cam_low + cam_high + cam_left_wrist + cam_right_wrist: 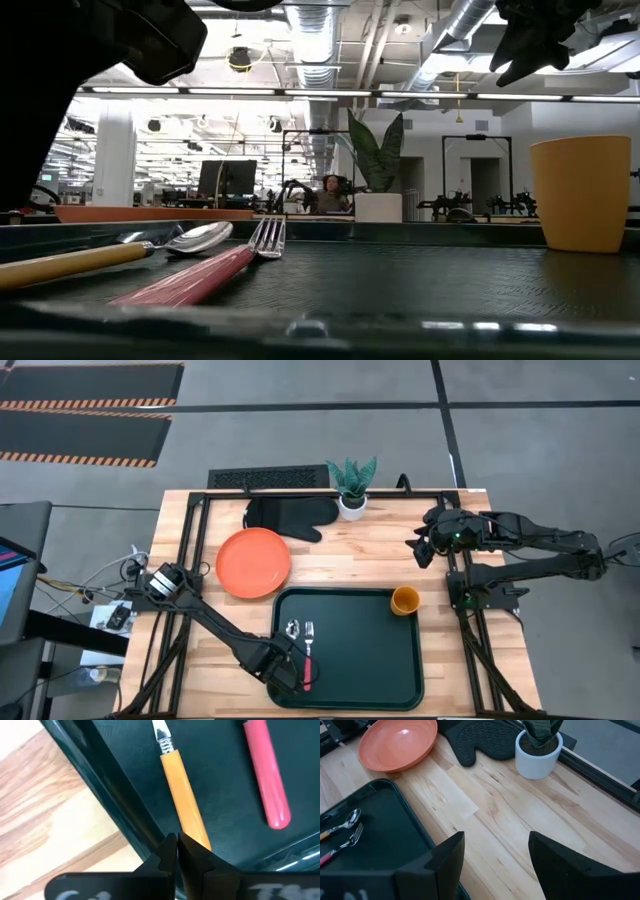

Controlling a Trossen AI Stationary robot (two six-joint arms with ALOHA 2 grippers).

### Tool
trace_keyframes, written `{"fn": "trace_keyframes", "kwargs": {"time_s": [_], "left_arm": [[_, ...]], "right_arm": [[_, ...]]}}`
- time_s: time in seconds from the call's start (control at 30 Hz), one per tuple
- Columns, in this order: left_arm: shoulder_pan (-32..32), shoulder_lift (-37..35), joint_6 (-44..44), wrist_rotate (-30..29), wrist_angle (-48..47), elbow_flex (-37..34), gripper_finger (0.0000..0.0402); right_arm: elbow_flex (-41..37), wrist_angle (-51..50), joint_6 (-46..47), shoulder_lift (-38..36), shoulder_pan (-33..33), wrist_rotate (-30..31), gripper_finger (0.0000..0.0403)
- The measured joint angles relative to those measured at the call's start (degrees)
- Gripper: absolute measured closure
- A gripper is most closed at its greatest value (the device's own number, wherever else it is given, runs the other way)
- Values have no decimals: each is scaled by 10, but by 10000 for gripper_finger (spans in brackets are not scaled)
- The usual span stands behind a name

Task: Pick and place plate/cup/fork/spoon on tray
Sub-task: Put the yellow spoon on the black tray to the left of the pink fork

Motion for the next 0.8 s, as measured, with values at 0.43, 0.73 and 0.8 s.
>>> {"fn": "trace_keyframes", "kwargs": {"time_s": [0.43,0.73,0.8], "left_arm": [[-4,5,1,2,3,0,401],[3,52,49,13,-44,58,401],[4,59,51,13,-49,72,401]], "right_arm": [[0,0,-9,0,0,0,159],[0,1,-13,0,0,0,159],[0,1,-13,0,0,0,159]]}}
